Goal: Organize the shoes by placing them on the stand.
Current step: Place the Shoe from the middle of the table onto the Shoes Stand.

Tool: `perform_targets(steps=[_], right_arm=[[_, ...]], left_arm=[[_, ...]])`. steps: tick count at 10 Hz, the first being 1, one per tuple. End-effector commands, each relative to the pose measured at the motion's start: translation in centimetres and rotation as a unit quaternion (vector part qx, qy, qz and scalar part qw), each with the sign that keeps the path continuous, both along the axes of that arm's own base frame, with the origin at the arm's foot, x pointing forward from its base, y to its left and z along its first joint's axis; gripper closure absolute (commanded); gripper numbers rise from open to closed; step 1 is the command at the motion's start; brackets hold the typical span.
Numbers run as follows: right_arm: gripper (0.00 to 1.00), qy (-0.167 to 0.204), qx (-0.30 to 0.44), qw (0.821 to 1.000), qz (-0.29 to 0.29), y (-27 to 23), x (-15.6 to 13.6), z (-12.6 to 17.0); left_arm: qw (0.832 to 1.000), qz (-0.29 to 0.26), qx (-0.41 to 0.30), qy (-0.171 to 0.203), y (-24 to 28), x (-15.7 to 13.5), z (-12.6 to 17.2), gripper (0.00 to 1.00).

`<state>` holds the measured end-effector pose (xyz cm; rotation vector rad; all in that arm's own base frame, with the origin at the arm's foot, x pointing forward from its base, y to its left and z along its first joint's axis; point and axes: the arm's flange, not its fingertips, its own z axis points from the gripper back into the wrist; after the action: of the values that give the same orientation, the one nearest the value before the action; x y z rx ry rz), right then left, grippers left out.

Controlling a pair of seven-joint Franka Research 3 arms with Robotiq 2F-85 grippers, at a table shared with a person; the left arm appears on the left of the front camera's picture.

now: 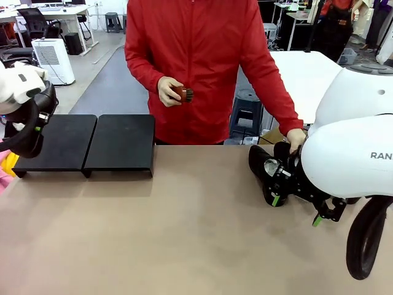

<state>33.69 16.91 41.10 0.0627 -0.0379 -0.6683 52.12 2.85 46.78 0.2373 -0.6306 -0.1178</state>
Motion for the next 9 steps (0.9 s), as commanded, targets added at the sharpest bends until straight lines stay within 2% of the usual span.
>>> perform_targets(steps=[1, 9], right_arm=[[0.0, -0.005, 0.002, 1.0, 0.006, 0.1, 0.2, -0.1], [0.0, -0.005, 0.002, 1.0, 0.006, 0.1, 0.2, -0.1]], left_arm=[[1.0, 0.004, 0.019, -0.003, -0.2, 1.6, -0.4, 1.0], [1.0, -0.003, 0.019, 0.023, 0.1, 4.2, -3.1, 1.0]])
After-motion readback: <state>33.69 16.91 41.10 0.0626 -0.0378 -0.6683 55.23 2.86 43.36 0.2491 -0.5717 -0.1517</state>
